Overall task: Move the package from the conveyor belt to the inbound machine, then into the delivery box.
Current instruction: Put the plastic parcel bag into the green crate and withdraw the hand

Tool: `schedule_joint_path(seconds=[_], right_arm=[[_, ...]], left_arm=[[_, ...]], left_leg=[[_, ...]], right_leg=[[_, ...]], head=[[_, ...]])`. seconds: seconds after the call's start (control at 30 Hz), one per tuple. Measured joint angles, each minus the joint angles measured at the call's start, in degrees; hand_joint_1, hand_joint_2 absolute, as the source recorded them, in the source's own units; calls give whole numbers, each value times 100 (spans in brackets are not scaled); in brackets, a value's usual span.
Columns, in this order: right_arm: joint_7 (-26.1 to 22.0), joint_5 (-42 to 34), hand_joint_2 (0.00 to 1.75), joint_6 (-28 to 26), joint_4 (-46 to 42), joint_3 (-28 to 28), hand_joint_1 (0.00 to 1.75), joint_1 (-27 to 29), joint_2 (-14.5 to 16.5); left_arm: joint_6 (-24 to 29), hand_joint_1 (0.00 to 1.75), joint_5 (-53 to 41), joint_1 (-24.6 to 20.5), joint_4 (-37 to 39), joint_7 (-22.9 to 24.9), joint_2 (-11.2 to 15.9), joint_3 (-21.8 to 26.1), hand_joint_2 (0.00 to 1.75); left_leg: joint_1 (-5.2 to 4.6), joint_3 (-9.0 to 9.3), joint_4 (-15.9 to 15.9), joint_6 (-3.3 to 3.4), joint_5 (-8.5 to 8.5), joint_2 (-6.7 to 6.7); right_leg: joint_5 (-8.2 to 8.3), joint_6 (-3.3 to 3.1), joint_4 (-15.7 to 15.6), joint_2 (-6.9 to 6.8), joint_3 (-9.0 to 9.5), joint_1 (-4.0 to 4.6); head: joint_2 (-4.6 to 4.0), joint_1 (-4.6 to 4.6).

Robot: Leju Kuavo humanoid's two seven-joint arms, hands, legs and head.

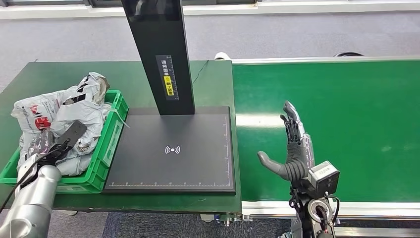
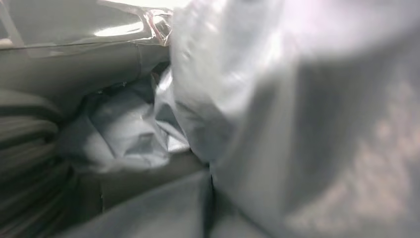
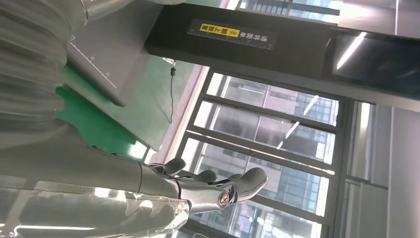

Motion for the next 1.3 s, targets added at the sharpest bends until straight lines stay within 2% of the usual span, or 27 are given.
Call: schedule_joint_path(seconds=[0.13, 0.27, 0.7, 0.87, 0.93, 1.17, 1.3], right_arm=[[23, 0, 175, 0, 0, 1, 0, 53, 7], [44, 0, 175, 0, 0, 5, 0, 100, 8], [53, 41, 175, 0, 5, 18, 0, 180, 7], [42, 46, 175, 0, 19, 21, 0, 188, 4], [31, 46, 175, 0, 27, 22, 0, 200, 2], [17, 46, 175, 0, 30, 28, 0, 241, 0], [11, 52, 175, 0, 28, 60, 0, 277, 1]], left_arm=[[795, 0, 102, 161, -255, -50, -177, -15, 175], [1151, 0, -130, 388, -681, 16, -305, -138, 175], [1171, 0, -59, 834, -1476, -201, -496, -484, 175], [890, 0, 537, 1037, -1762, -654, -585, -612, 175], [941, 0, 672, 1133, -1933, -759, -633, -703, 175], [1916, 0, -62, 1415, -2463, -301, -758, -1081, 175], [2424, 0, -360, 1491, -2637, -244, -833, -1160, 175]], left_leg=[[3, -3, -2, -23, 15, -2], [-1, -24, -2, -24, 14, -5], [-23, -72, 0, -18, 12, -6], [-24, -83, 1, -17, 11, -4], [-24, -87, 2, -17, 11, -4], [-24, -115, 6, -16, 10, -5], [-24, -122, 6, -15, 10, -4]], right_leg=[[-3, -4, 1, -3, -10, 4], [-10, 0, 1, -8, -25, -1], [-12, 8, 1, -12, -73, -23], [-12, 9, 1, -11, -85, -24], [-12, 9, 1, -11, -88, -25], [-12, 11, 1, -11, -112, -25], [-11, 12, 1, -11, -122, -25]], head=[[0, 0], [0, 1], [0, 0], [0, 1], [0, 1], [0, 1], [0, 0]])
